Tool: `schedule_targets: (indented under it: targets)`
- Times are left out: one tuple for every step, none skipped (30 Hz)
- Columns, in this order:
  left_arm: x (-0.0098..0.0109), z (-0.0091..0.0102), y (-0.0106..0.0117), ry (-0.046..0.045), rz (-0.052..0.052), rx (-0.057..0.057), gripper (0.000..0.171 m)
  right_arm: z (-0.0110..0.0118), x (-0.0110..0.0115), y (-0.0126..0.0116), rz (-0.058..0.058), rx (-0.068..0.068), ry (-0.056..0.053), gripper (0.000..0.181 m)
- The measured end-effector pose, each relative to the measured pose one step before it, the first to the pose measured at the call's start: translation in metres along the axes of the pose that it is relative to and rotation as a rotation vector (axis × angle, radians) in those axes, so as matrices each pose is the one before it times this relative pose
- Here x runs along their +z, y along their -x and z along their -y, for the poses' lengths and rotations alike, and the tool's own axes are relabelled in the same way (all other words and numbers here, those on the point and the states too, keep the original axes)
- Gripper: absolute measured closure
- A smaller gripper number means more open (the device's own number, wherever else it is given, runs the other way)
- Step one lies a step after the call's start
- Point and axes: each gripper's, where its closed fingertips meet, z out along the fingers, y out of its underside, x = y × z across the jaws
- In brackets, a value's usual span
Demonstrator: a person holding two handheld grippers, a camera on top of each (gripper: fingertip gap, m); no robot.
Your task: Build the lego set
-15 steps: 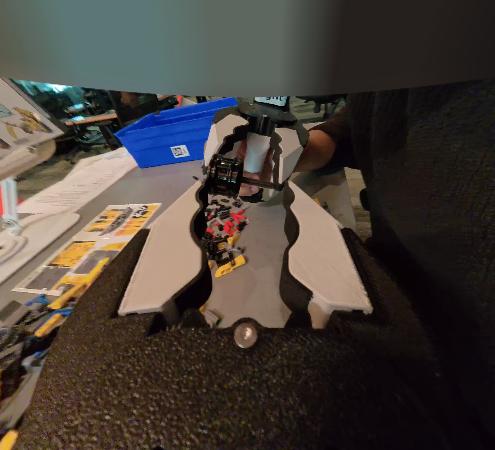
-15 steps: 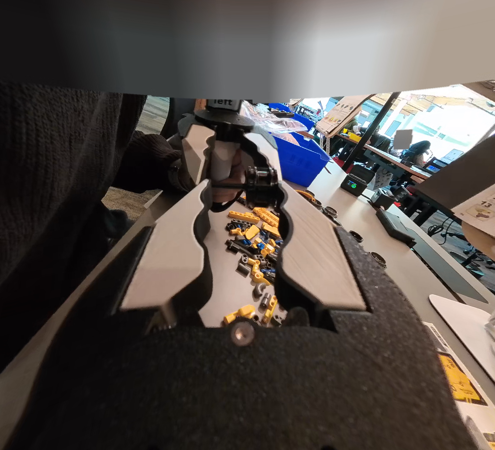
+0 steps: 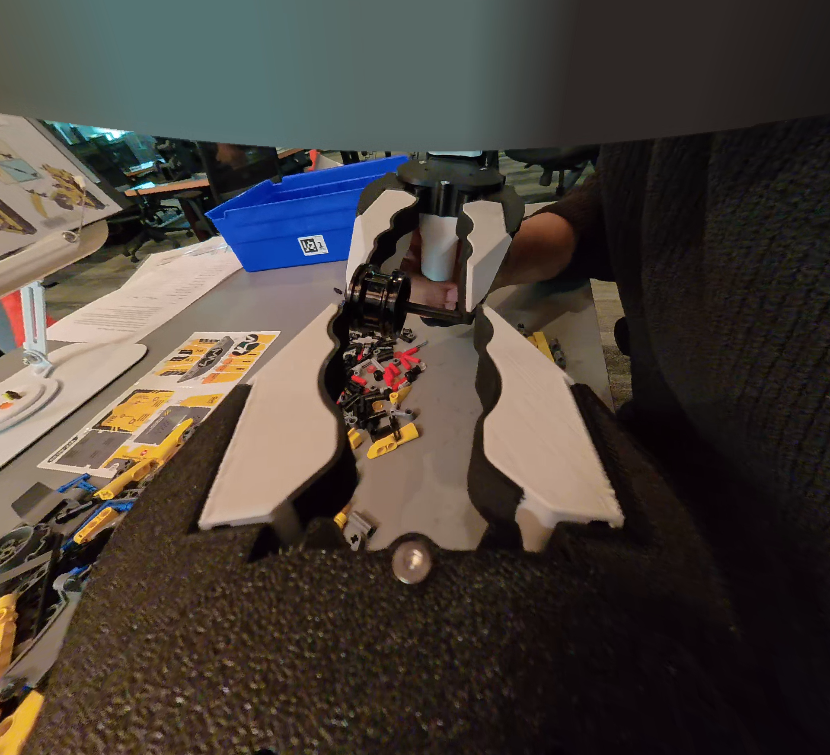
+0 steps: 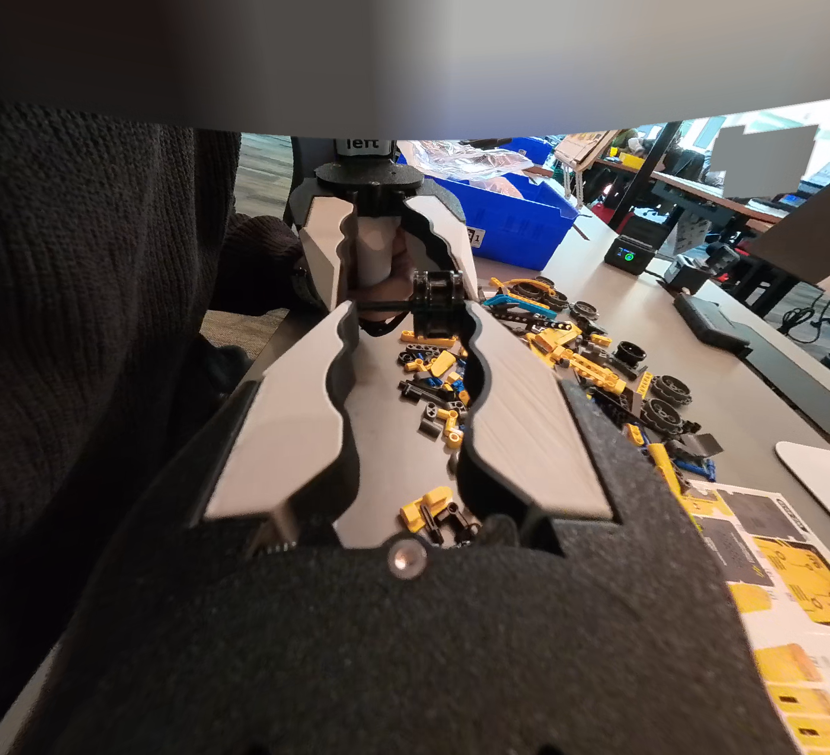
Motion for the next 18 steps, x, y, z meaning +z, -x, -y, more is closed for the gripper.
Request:
schedule_targets:
  targets:
    - [-0.00005, -0.00018, 0.00046, -0.00028, -0.0018, -0.0074, 0.117, -0.00007, 0.00025, -0.0003, -0.0011, 0.0023, 0.0031, 0.135]
    - [-0.00022, -0.00026, 0.00049, 0.0008, -0.0004, -0.0039, 0.117, -0.0002, 0.0003, -0.00041, -0.0012, 0.0051, 0.0044, 0.135]
    - [-0.00013, 0.00023, 0.00045, -0.00138, -0.001, -0.0051, 0.117, -0.00006, 0.00029, -0.00043, -0.0013, 0.0065, 0.0025, 0.136]
    - [-0.00035, 0.00038, 0.00034, -0.00277, -0.0003, -0.0017, 0.117, 0.00026, 0.00028, -0.00024, -0.0011, 0.0056, -0.0003, 0.136]
    - [-0.00009, 0.00048, 0.00024, -0.00236, 0.0009, -0.0017, 0.117, 0.0004, 0.00013, -0.00018, -0.0006, 0.0051, -0.002, 0.136]
    - [0.00002, -0.00011, 0.00058, -0.00003, 0.0009, -0.0038, 0.117, -0.00015, 0.00011, -0.00024, 0.001, 0.0088, 0.0004, 0.136]
    - [0.00024, -0.00029, 0.00086, 0.0016, 0.0033, -0.0025, 0.117, -0.00039, -0.00001, -0.00072, 0.002, 0.0101, 0.002, 0.136]
    - [0.00014, 0.0001, 0.00073, -0.00066, -0.0005, -0.0082, 0.117, -0.00018, 0.00002, -0.00059, 0.0023, 0.0122, 0.0005, 0.136]
    - [-0.00006, 0.00031, 0.00083, -0.00215, 0.0004, -0.0074, 0.117, 0.00002, -0.00001, -0.00051, 0.0039, 0.015, -0.002, 0.136]
    - [0.00029, 0.00047, 0.00076, -0.00244, 0.003, -0.0032, 0.117, 0.00038, -0.00004, -0.00038, 0.0046, 0.0111, -0.0056, 0.136]
    - [0.00092, 0.0009, 0.00005, -0.00149, -0.0028, -0.011, 0.117, 0.00067, -0.00036, -0.00094, 0.0007, 0.0084, -0.009, 0.136]
    - [0.00034, -0.00118, 0.00271, -0.00365, 0.0122, -0.0066, 0.124, 0.00201, -0.00228, -0.00492, -0.0262, 0.0014, -0.0199, 0.164]
    - [0.00295, -0.00435, 0.00029, 0.0333, 0.035, 0.0307, 0.124, -0.00264, -0.00185, -0.00299, -0.0134, -0.0055, 0.0049, 0.161]
    - [0.00119, -0.0021, -0.00022, 0.00994, 0.0074, 0.0166, 0.123, -0.00349, -0.00108, -0.00032, 0.0105, 0.0076, 0.0125, 0.161]
    - [-0.00172, 0.00463, -0.00107, -0.03268, -0.0331, -0.0439, 0.123, 0.00129, -0.00012, 0.00079, 0.0094, 0.0156, -0.016, 0.16]
    - [-0.00204, 0.00359, -0.00008, -0.02856, -0.0349, -0.056, 0.123, 0.00226, 0.00114, 0.00063, 0.0011, 0.0154, -0.0194, 0.16]
    - [-0.00044, -0.00218, 0.00182, 0.0071, -0.0049, -0.0127, 0.123, -0.00057, 0.00126, -0.00084, -0.0064, 0.0075, 0.0031, 0.16]
    - [0.00119, -0.00372, 0.00178, 0.02009, 0.0092, 0.0073, 0.122, -0.00238, -0.00002, -0.00145, -0.0064, -0.0044, 0.0142, 0.16]
